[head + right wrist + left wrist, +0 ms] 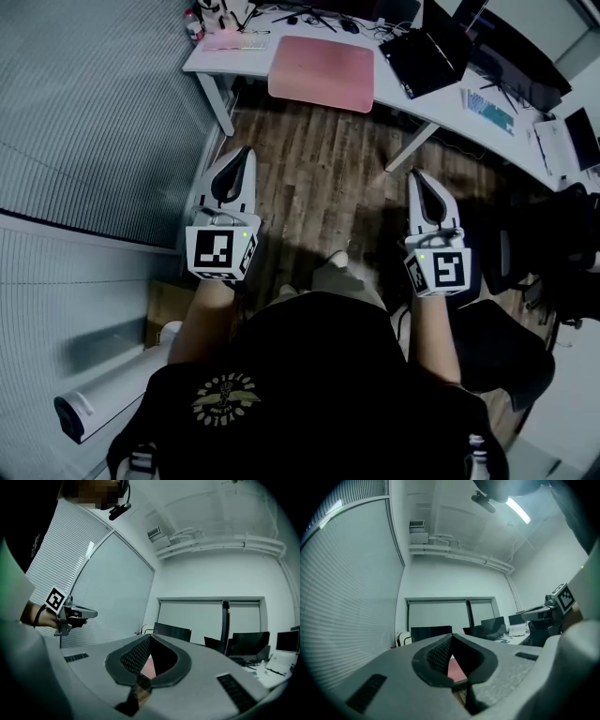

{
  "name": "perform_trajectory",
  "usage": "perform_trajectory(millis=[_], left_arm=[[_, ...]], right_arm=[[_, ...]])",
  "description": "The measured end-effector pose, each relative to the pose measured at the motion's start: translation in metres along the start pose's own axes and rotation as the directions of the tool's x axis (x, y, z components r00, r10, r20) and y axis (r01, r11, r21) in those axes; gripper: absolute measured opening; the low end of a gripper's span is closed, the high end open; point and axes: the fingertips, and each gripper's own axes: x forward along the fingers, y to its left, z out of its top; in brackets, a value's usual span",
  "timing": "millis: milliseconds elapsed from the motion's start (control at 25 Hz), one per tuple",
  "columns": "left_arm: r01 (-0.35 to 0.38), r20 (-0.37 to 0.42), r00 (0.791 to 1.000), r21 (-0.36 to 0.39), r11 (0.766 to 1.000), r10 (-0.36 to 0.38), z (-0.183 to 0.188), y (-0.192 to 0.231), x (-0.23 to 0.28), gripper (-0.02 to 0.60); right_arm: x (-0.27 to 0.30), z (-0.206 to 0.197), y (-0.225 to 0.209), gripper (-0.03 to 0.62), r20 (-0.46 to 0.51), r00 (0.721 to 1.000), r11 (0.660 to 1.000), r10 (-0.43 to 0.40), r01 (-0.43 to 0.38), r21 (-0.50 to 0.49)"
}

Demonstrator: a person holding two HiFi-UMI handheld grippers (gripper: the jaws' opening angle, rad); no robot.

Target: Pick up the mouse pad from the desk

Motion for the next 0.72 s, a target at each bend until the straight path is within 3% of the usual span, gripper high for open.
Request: perform_trajectory(millis=[440,720], left_arm=[[-0.026,-0.002,1.000,0.006,1.000,0.026,-0.014,0.008,0.053,0.006],[-0.042,0.024,0.999,-0.047,0.998,0.043,-0.013,0.016,0.091,0.006]], right_arm=[[0.041,-0.017,-0.042,0.002,0.007,1.000,1.000,-0.008,0.008,0.029],[0.071,-0.031,-0.066,0.002,-0.003,1.000,0.999,0.018,-0.018,0.050]])
